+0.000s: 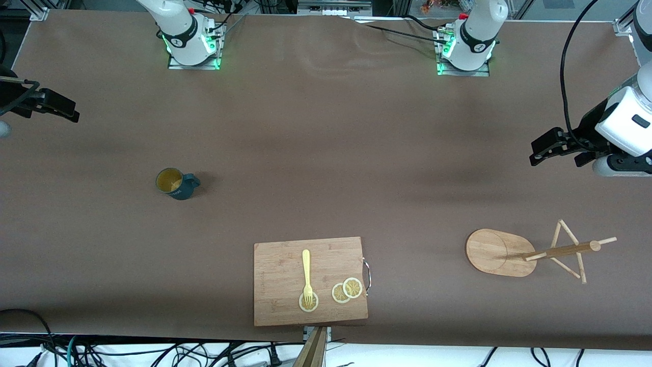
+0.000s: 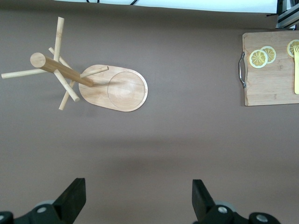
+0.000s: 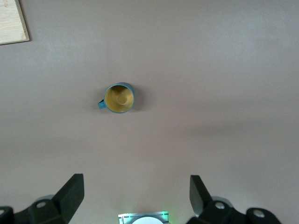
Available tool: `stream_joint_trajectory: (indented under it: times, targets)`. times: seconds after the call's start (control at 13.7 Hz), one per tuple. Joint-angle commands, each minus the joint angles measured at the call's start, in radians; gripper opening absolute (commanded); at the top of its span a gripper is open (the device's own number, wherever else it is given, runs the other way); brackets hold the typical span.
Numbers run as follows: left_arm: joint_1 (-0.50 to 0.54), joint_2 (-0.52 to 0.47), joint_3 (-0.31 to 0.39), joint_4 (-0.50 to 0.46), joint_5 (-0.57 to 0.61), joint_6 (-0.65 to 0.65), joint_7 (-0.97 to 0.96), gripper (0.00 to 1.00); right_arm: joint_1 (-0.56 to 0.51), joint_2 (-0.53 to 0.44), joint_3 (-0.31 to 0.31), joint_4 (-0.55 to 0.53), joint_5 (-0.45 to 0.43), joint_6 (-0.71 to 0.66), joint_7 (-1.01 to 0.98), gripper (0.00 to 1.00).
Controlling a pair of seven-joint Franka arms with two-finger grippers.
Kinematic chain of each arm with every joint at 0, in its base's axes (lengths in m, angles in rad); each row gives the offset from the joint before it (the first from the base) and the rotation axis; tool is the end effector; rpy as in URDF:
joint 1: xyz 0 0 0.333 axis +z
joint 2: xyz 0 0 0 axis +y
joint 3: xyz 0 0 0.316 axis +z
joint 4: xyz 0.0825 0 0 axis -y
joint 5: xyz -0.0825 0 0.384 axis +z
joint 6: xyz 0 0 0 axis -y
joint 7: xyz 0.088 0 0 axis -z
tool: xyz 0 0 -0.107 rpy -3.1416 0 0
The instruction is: Pass cup and hang on rack
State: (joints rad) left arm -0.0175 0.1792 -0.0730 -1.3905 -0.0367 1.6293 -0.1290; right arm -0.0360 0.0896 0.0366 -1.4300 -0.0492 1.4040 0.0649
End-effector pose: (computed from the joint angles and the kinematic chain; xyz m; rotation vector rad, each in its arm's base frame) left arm 0.6130 -0.0550 0.6110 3.0839 0.0634 0.0838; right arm 0.5648 -0.0066 0.6261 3.0853 -0.1074 -0.1762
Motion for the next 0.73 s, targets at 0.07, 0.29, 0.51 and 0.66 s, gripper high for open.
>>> stream_joint_trajectory:
  times: [0.07,0.29,0.51,0.66]
  targets:
    - [0.019,-0.001,0.009,0.015,-0.026,-0.005,0.015,1.0,-0.01,0.016,0.003,0.026,-0.006,-0.002,-0.014,1.0]
    - [0.048,-0.001,0.012,0.018,-0.071,-0.002,0.012,1.0,-0.01,0.047,0.002,0.026,-0.009,-0.002,-0.008,1.0]
    - [0.079,-0.003,0.012,0.021,-0.074,-0.002,0.012,1.0,-0.009,0.088,0.002,0.025,-0.017,0.006,-0.002,1.0]
    - [0.082,-0.003,0.013,0.019,-0.069,-0.002,0.014,1.0,-0.016,0.113,0.0,0.025,-0.017,0.007,-0.008,1.0]
